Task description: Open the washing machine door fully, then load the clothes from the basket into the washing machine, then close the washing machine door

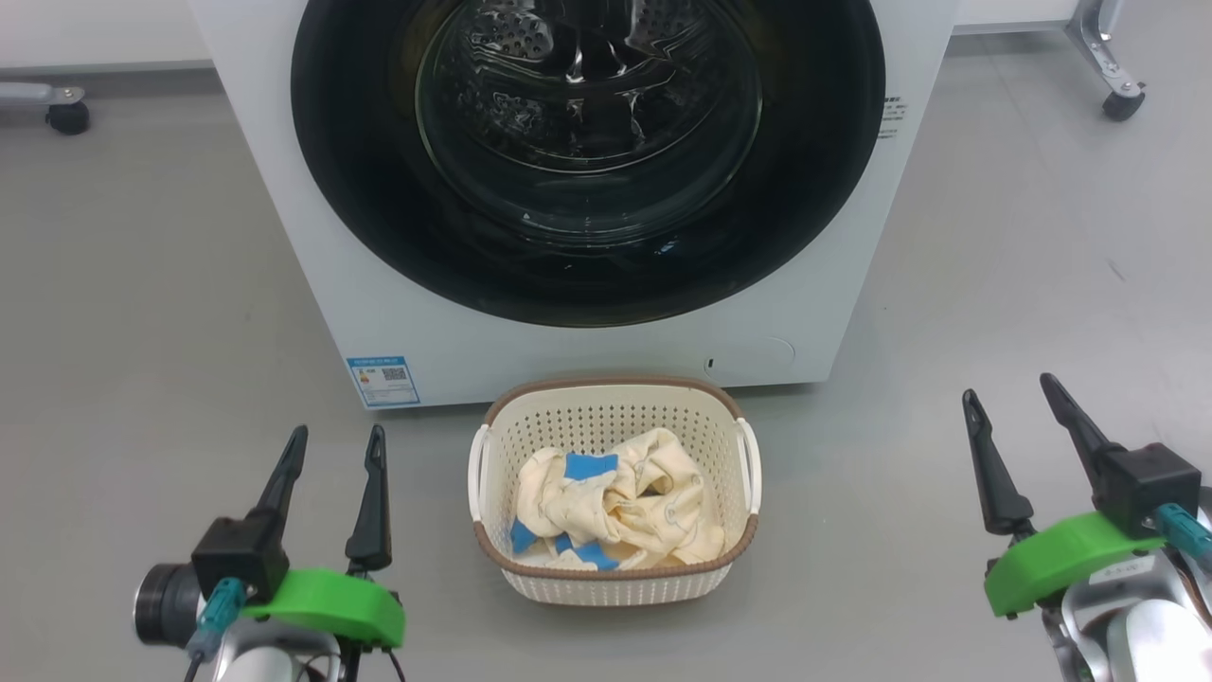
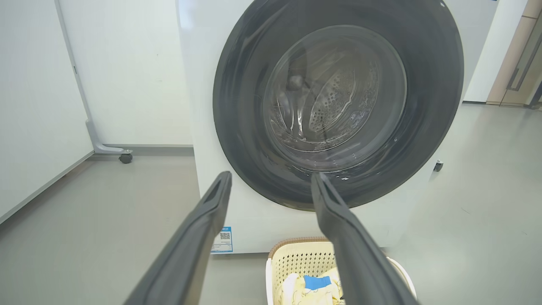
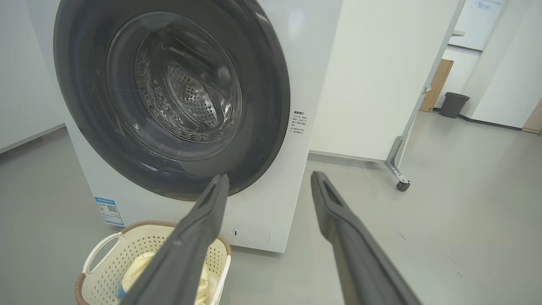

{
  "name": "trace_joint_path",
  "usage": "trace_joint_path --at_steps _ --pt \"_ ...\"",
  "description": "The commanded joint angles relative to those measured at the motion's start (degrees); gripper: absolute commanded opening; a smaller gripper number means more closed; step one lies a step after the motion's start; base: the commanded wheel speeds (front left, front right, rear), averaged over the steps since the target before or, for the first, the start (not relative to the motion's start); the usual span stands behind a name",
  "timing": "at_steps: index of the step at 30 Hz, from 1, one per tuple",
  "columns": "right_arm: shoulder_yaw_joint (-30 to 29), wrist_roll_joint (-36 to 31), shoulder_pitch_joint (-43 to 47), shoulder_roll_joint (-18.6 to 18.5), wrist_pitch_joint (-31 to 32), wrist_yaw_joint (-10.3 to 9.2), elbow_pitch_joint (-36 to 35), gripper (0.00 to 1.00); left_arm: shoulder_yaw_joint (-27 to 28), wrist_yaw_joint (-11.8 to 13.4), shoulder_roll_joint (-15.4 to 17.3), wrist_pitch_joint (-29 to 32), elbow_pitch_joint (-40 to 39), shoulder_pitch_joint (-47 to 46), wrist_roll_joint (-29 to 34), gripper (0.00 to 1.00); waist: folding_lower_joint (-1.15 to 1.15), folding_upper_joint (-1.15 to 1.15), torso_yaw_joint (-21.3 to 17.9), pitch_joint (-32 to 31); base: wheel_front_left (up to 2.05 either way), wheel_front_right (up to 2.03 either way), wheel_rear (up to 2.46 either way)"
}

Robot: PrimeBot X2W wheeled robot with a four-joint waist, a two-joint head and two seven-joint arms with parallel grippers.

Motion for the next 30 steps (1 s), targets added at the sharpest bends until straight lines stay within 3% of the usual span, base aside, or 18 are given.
trace_joint_path --at_steps 1,14,30 --pt "1.1 -0.2 -3.2 -0.4 -0.5 0.1 -1.9 1.0 1.7 0.0 1.3 -0.8 -1.5 -3.0 0.0 1.0 0.0 0.0 0.0 0.0 0.0 0.0 0.0" --pt "0.9 -0.1 -3.5 -0.5 -0.4 0.1 -2.0 1.0 1.2 0.2 1.5 -0.8 -1.6 -3.2 0.1 1.0 0.0 0.0 -0.5 0.3 0.33 0.33 -0.65" --pt "0.5 -0.1 -3.6 -0.4 -0.6 0.1 -2.0 1.0 1.4 0.5 1.5 -0.8 -0.8 -3.8 -1.0 1.0 0.0 0.0 -1.0 0.4 1.16 1.16 -2.33"
